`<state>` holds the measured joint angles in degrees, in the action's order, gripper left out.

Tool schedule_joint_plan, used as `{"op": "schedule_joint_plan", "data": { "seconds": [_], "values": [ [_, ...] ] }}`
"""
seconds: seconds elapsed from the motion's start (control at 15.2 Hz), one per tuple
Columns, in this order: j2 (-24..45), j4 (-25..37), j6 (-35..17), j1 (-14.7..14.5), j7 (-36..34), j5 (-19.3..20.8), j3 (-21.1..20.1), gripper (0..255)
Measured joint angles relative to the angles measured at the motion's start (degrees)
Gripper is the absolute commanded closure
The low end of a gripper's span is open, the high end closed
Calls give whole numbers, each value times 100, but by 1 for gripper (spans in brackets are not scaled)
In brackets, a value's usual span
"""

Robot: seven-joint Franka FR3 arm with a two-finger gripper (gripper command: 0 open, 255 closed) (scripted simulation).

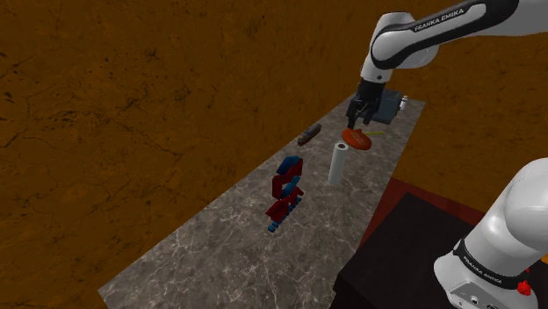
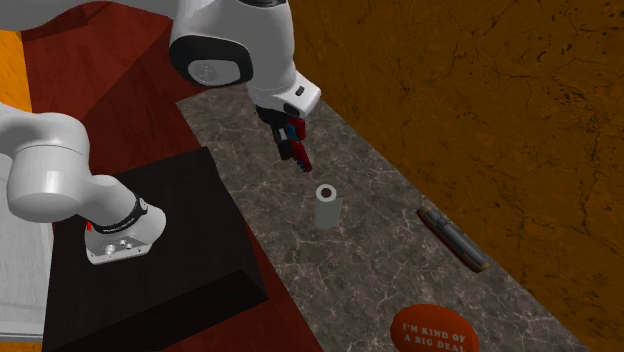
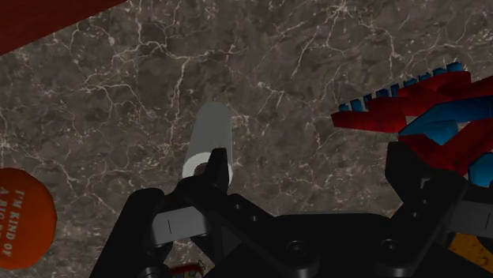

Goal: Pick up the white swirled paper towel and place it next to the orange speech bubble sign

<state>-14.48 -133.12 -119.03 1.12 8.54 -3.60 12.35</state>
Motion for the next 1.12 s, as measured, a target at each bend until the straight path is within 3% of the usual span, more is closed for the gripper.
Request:
{"op": "schedule_joint_plan", "data": {
  "seconds": [0.73, 1.12],
  "values": [
    [2343, 1038, -1005, 147, 781, -415, 245, 0],
    [3503, 1870, -1195, 366, 1128, -651, 234, 0]
  ]
}}
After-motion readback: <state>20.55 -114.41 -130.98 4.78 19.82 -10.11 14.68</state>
